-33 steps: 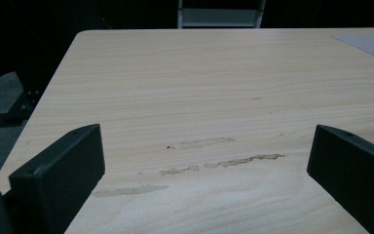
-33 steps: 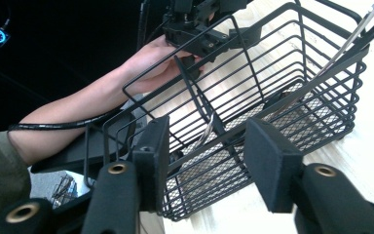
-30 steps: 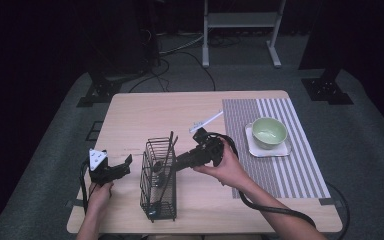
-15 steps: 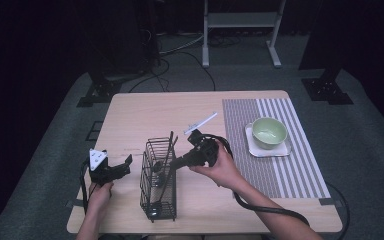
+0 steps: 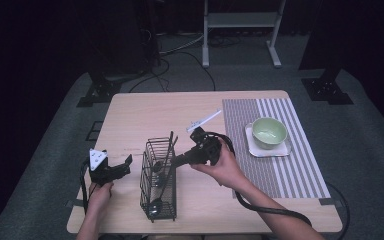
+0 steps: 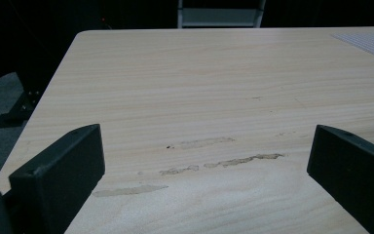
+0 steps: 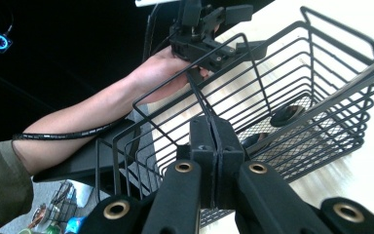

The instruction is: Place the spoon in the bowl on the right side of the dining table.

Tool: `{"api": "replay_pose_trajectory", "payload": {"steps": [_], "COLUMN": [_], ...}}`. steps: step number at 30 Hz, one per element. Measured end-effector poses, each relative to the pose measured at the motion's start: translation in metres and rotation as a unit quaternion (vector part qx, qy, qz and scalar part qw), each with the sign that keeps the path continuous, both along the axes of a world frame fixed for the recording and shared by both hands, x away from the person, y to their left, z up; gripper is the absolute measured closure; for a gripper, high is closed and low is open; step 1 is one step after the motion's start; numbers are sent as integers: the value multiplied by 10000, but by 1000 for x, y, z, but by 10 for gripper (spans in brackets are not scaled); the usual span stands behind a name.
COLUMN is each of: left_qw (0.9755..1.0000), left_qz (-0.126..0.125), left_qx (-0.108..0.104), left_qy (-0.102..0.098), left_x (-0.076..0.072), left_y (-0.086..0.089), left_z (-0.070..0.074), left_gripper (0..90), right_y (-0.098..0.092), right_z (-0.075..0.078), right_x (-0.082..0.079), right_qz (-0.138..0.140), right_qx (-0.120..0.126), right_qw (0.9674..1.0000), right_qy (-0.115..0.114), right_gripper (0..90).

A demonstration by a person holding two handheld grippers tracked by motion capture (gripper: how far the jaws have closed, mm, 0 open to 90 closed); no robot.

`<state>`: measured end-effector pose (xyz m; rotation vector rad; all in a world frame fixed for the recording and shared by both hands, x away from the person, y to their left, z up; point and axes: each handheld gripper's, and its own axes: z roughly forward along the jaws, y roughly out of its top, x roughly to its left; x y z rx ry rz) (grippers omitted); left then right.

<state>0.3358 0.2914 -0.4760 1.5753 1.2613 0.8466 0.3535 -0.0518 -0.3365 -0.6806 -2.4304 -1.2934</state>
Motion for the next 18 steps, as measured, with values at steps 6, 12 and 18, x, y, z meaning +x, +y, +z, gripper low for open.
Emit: {"api": "replay_pose_trajectory", "payload": {"steps": [6,12,18], "left_qw": [10000,10000,10000], "left_qz": [8,3,7], "left_qx": [6,21,19], "left_qy": [5,5,6], "left_x": [0,0,0], "left_y": [0,0,0], "left_z": [0,0,0], "left_gripper": [0,0,0], "right_y": [-7,-14,-23], "right_z": [7,14,21], "right_x": [2,3,6], "right_qz": [-115,-203,-301], "right_qx": [101,199,372], "right_qw": [9999,9996,9988], "right_qy": [0,17,84], "right_gripper": [894,894,894]}}
